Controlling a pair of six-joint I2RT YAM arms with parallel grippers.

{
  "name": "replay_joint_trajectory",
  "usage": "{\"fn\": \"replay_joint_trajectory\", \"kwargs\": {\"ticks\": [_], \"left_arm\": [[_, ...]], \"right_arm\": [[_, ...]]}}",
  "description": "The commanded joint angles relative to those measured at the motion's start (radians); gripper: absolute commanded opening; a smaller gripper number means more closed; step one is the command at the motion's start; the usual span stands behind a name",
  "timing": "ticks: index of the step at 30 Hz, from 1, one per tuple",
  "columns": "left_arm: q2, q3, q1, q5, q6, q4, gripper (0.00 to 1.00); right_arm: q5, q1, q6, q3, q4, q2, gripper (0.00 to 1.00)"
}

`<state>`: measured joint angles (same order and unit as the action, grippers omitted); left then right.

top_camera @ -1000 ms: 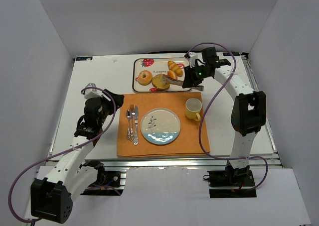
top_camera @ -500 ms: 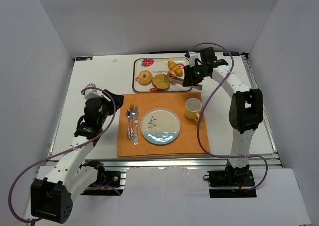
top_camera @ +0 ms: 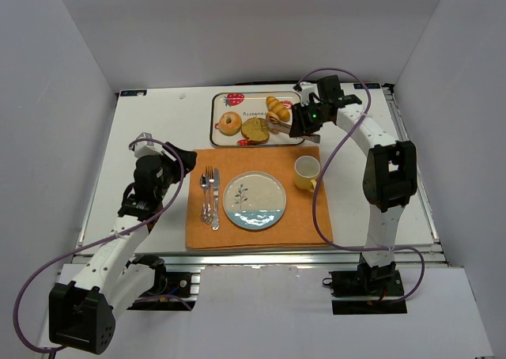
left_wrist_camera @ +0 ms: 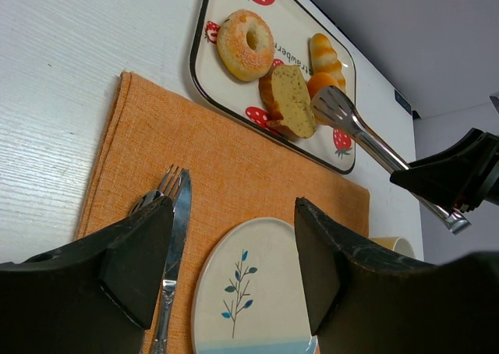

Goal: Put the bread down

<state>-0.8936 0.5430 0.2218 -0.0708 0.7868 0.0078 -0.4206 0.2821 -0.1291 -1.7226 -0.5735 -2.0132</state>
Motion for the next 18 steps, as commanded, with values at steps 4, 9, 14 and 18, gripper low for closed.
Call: {"fn": "replay_joint_trajectory", "kwargs": {"ticks": [4, 9, 14, 18], "left_arm": [[0.015, -0.002, -0.001, -0.012, 0.003, 0.001, 0.73], [0.019, -0.002, -0.002, -0.018, 0.003, -0.002, 0.73], [0.019, -0.002, -0.002, -0.018, 0.005, -0.002, 0.73], [0.018, -0.002, -0.002, -0.020, 0.006, -0.002, 0.73]], "right_arm": [[-0.007, 0.005, 0.040, 0.004, 0.024, -0.009, 0.43], [0.003, 0.011, 0.052, 0.006, 0.029, -0.013, 0.43], [-0.006, 0.015, 0.068, 0.009, 0.023, -0.013, 0.43], [-0.029, 0.022, 0.085, 0.018, 0.018, -0.016, 0.42]]}}
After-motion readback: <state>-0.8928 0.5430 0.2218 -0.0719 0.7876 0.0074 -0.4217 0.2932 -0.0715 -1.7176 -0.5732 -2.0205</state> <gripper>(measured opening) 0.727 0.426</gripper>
